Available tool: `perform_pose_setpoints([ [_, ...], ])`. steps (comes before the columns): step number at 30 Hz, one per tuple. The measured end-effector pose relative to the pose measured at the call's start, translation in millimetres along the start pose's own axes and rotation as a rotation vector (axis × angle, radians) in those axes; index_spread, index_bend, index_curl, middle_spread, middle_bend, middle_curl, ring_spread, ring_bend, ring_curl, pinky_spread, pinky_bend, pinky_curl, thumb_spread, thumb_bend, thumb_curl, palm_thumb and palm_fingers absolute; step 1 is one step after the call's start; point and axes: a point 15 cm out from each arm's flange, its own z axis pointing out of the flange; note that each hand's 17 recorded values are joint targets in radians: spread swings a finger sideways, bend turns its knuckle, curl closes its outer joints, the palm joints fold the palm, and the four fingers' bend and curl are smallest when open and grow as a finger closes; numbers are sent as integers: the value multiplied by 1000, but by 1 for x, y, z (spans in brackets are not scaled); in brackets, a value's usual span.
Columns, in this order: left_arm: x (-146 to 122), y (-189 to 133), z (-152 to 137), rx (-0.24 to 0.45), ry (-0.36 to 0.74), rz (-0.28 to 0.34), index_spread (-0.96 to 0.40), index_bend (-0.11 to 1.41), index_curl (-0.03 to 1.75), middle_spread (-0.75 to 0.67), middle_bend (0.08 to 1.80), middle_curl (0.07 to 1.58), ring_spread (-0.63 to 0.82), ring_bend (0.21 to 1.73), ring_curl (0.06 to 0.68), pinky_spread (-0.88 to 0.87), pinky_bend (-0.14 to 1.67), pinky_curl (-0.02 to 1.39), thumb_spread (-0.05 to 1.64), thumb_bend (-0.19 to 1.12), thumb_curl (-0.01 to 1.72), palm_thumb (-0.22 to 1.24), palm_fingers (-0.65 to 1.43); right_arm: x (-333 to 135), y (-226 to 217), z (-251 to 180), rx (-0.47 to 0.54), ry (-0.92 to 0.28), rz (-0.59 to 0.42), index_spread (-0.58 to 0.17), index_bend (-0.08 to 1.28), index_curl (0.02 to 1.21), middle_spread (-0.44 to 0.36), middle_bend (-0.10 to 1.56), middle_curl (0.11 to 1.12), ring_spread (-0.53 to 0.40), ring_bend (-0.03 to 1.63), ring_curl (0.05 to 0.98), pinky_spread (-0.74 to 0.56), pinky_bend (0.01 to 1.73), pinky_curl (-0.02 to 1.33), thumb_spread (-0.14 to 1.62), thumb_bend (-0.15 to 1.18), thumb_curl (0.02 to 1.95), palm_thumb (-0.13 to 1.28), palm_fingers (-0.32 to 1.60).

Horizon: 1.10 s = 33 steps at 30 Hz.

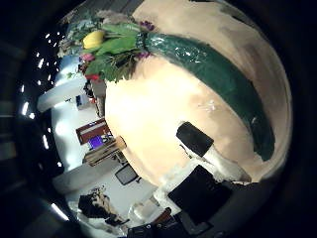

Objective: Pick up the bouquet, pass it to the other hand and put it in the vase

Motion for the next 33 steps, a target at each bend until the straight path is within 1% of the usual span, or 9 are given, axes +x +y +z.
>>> perform_pose_setpoints([
  [10,0,-2,-2,4,-1,-1,244,175,333,394,197,323,576,382,220,540,189,286,958,-28,307,405,50,0,1,14,-27,6,-1,-80,159,272,148,396,372,79,742,242,245,470,264,1061,-23,390,623,257],
  [12,1,-2,-1,3,0,-2,244,174,334,394,197,323,576,382,220,540,189,286,965,-27,306,408,50,1,-1,15,-23,6,0,-80,157,273,149,408,374,73,745,240,241,466,262,1057,-25,392,623,261],
  [15,1,-2,-2,1,-1,-2,244,174,336,394,198,323,576,382,219,540,189,285,969,-28,306,409,50,3,-13,18,12,8,1,-80,161,275,145,409,373,70,749,236,226,467,260,1050,-24,395,630,261],
  [18,1,-2,-3,4,-1,-4,244,174,336,394,198,323,576,382,219,540,189,285,970,-28,305,409,50,5,-15,20,15,9,1,-80,158,277,135,412,373,64,760,235,214,465,256,1039,-22,402,646,265],
  [23,0,-2,-3,4,-1,-5,244,174,337,394,198,323,576,382,219,540,189,285,970,-28,305,409,50,4,-14,28,-6,11,2,-88,163,283,134,416,372,55,752,227,203,469,253,1028,-23,408,662,278],
  [28,0,-2,-2,3,-2,-6,244,173,337,391,198,323,576,383,219,540,189,285,970,-28,305,409,50,0,-12,36,-22,15,-7,-96,170,289,127,437,376,28,785,228,171,456,241,1014,-22,415,685,333],
  [33,-1,-2,-3,3,-3,-7,244,173,337,389,198,323,576,383,219,540,189,285,970,-28,304,409,50,-2,-5,48,-73,19,-8,-92,174,300,112,461,381,4,800,223,147,447,227,1005,-25,421,697,376],
])
